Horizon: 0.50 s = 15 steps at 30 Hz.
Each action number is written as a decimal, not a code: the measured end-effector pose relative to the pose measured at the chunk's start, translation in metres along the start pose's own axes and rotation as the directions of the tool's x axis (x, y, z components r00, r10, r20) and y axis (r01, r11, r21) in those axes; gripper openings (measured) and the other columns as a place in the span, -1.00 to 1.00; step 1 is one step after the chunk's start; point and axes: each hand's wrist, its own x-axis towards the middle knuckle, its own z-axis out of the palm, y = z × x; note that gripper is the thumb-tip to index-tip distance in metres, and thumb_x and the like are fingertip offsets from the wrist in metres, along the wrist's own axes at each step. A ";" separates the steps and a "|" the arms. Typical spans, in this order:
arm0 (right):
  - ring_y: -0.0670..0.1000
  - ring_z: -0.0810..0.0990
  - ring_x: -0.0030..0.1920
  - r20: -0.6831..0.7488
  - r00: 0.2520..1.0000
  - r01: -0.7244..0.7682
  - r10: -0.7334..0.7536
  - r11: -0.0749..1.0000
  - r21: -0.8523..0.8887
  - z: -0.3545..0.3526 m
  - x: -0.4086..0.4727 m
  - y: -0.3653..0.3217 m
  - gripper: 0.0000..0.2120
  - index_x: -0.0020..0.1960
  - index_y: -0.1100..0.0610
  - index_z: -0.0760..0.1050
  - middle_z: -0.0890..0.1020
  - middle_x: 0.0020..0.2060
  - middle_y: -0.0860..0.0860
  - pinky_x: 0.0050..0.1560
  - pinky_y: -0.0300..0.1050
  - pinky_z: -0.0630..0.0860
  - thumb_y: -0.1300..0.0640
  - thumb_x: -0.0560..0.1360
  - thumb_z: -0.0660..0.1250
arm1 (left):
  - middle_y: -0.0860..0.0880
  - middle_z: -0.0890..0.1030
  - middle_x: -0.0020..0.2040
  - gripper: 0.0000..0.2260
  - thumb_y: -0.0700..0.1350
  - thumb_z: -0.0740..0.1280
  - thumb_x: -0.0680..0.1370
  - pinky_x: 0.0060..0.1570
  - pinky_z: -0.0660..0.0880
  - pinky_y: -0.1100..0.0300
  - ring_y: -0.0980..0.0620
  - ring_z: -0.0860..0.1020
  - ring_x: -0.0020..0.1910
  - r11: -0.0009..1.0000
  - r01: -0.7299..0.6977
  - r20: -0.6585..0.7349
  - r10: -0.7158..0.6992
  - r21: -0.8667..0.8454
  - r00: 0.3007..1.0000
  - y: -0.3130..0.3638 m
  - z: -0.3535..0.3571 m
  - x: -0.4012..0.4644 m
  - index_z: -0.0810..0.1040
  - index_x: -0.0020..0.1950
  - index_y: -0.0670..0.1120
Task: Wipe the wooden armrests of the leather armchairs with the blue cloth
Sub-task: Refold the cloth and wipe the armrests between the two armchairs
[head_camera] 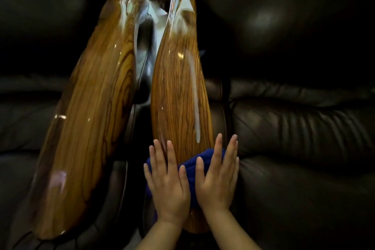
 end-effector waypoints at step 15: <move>0.10 0.02 0.50 -0.031 0.998 0.058 -0.057 0.998 0.037 0.007 0.180 -0.070 -0.40 0.46 -0.08 -0.35 -0.17 0.52 0.09 0.39 0.17 0.27 -0.17 0.54 -0.12 | -0.01 -0.10 0.54 -0.49 0.01 -0.09 0.57 0.46 -0.04 -0.12 0.03 -0.11 0.52 0.984 -0.088 -0.049 0.097 0.152 0.994 0.048 -0.017 0.188 -0.17 0.49 0.00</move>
